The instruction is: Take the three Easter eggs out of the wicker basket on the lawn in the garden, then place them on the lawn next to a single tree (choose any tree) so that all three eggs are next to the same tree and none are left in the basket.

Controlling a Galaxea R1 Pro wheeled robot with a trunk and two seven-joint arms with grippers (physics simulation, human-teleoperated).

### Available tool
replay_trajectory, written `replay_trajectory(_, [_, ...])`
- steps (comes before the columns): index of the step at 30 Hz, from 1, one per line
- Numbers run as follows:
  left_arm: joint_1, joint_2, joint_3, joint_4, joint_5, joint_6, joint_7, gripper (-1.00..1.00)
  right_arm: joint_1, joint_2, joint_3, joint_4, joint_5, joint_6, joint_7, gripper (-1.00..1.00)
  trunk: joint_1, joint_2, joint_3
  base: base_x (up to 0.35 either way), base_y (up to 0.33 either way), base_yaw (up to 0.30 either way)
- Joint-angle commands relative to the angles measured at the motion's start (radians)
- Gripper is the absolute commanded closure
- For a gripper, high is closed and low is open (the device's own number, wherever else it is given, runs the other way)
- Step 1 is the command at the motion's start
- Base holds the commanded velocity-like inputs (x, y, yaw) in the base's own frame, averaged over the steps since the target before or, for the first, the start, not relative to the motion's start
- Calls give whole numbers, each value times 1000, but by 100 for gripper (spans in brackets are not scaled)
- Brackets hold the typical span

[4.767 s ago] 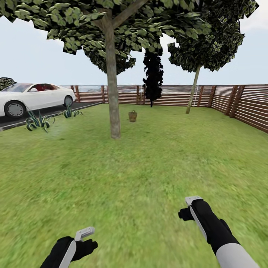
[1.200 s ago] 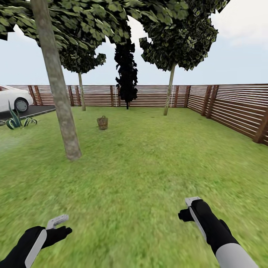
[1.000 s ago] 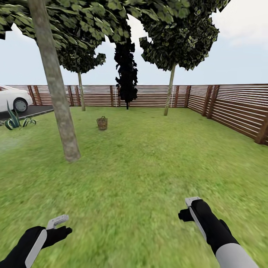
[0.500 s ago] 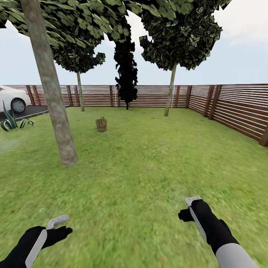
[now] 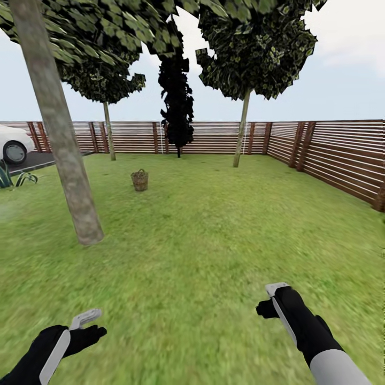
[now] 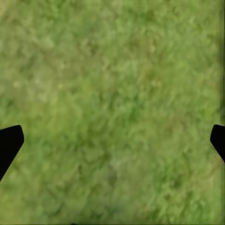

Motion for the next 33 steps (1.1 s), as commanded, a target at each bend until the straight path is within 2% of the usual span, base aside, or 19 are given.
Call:
replay_trajectory(1, [0, -1, 1, -1, 7, 5, 3, -100, -1, 0, 4, -1, 6, 5, 2, -100, 1, -1, -2, 338, 0, -226])
replay_trajectory(7, [0, -4, 1, -1, 7, 5, 3, -100, -1, 0, 4, -1, 6, 5, 2, -100, 1, -1, -8, 338, 0, -213])
replay_trajectory(16, [0, -16, -1, 0, 6, 5, 3, -100, -1, 0, 4, 1, 7, 5, 2, -100, 1, -1, -9, 339, 0, -17])
replay_trajectory(20, [0, -20, -41, 5, 6, 5, 3, -100, -1, 0, 4, 1, 7, 5, 2, -100, 1, -1, -9, 338, 0, 0])
replay_trajectory(27, [0, -22, -48, 20, 7, 5, 3, -100, -1, 1, 6, 1, 7, 6, 2, -100, 1, -1, -9, 338, 0, -1])
replay_trajectory(33, [0, -22, -48, 20, 7, 5, 3, -100, -1, 0, 5, 1, -2, 14, 4, -100, 1, -1, -9, 339, 0, -195])
